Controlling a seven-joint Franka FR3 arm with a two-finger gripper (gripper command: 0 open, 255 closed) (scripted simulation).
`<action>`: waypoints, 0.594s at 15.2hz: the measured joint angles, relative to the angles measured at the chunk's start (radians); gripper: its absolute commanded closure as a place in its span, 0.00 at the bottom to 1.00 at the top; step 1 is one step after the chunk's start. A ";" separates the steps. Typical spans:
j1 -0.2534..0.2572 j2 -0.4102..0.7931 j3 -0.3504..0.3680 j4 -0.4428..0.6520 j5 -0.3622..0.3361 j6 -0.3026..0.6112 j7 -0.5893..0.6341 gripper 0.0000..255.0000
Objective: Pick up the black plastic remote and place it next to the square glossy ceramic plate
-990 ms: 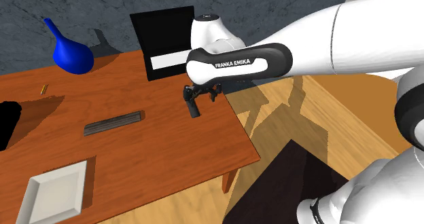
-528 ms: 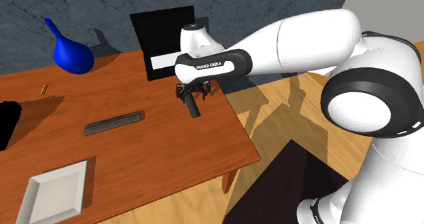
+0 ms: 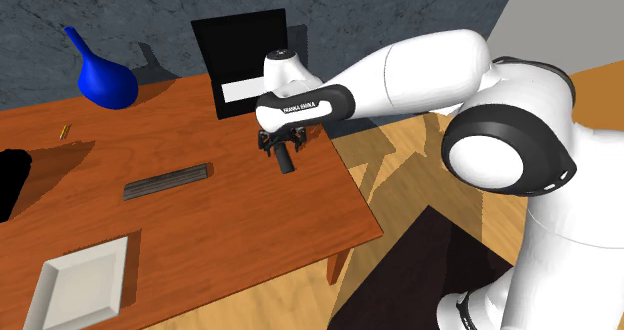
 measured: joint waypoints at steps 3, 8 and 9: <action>0.001 0.010 0.000 -0.005 -0.001 0.015 0.001 0.00; 0.002 0.013 0.000 -0.003 -0.001 0.017 0.001 1.00; 0.002 0.013 0.000 -0.003 -0.001 0.017 0.001 1.00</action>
